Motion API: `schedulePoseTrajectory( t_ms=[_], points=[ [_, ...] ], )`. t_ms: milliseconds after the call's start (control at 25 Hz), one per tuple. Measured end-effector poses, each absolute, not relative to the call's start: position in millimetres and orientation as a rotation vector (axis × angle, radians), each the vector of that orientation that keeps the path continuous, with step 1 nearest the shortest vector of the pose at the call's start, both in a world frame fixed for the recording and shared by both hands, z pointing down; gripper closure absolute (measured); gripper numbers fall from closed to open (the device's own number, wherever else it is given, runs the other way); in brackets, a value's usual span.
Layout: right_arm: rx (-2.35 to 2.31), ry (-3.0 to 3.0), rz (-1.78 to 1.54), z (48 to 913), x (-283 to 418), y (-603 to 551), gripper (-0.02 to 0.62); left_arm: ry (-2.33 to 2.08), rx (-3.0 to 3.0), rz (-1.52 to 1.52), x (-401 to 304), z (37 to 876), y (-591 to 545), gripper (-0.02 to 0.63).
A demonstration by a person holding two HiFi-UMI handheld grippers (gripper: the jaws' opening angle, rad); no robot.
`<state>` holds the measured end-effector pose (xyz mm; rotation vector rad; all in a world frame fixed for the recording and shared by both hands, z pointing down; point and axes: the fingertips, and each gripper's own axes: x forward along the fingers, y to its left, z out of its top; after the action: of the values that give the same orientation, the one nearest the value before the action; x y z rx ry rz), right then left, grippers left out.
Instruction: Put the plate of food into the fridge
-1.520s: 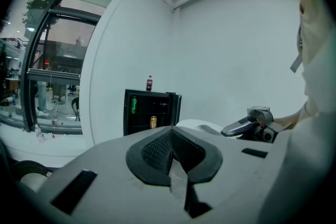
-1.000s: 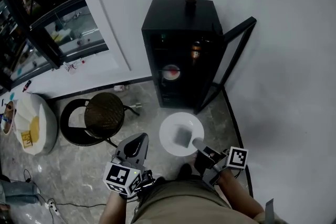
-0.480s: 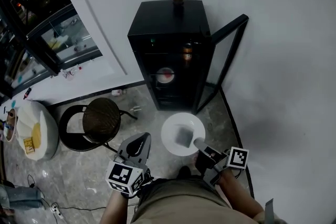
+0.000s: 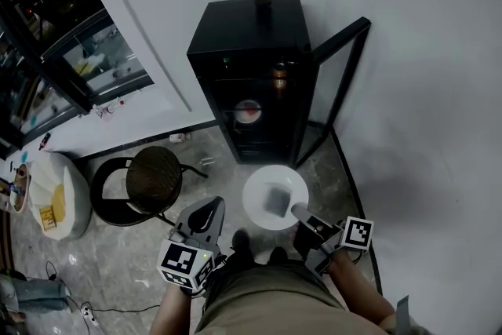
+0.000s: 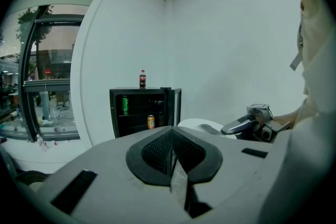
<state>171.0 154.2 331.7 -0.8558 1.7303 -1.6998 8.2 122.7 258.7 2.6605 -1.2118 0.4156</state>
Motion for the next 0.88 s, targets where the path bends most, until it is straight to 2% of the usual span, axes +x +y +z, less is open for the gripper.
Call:
schedulePoseTrajectory(
  t_ms=[880],
  points=[
    [-0.956, 1.641, -1.664, 337, 155, 111, 0.565, -1.095, 2.676, 0.359, -21, 272, 57, 0.596]
  ],
)
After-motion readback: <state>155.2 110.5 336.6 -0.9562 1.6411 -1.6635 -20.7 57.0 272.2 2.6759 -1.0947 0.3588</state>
